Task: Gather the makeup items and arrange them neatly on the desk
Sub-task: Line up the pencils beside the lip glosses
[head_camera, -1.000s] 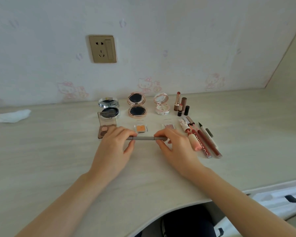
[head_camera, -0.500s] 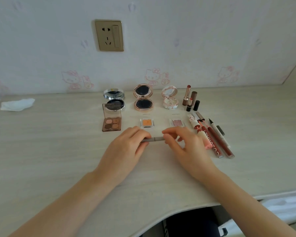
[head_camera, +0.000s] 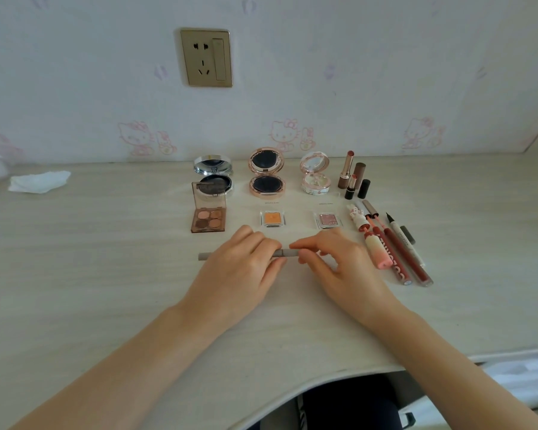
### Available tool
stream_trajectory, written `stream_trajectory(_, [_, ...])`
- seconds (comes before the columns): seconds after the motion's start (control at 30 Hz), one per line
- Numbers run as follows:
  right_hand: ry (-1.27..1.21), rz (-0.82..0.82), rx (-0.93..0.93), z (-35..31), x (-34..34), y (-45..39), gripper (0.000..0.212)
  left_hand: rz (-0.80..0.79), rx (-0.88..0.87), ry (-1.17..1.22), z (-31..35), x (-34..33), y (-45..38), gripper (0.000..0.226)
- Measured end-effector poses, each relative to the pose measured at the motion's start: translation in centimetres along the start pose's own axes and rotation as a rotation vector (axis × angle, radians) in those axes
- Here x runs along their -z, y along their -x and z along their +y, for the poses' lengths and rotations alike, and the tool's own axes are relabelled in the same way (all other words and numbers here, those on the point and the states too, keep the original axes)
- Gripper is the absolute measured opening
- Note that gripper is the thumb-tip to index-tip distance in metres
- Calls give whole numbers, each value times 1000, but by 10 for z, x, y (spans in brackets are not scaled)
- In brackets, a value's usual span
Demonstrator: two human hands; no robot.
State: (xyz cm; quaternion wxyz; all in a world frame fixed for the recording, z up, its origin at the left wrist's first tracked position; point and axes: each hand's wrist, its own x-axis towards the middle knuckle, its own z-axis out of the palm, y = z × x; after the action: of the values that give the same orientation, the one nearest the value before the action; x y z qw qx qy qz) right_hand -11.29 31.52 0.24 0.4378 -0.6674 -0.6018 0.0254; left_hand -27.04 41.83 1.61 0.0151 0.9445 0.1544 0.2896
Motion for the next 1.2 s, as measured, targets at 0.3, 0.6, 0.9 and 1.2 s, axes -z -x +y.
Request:
stream_trajectory(0.3, [251, 15, 223, 2, -8, 2, 22, -80, -5, -173, 1, 5, 0, 40])
stream_trajectory(0.6, [223, 117, 188, -3, -3, 4, 18, -43, 59, -72, -1, 9, 0, 29])
stream_trajectory(0.9, [288, 253, 122, -2, 0, 3, 18, -16, 56, -44, -9, 4, 0, 23])
stream_trajectory(1.2, [163, 364, -132, 2, 6, 6, 18, 14, 204, 127, -13, 5, 0, 18])
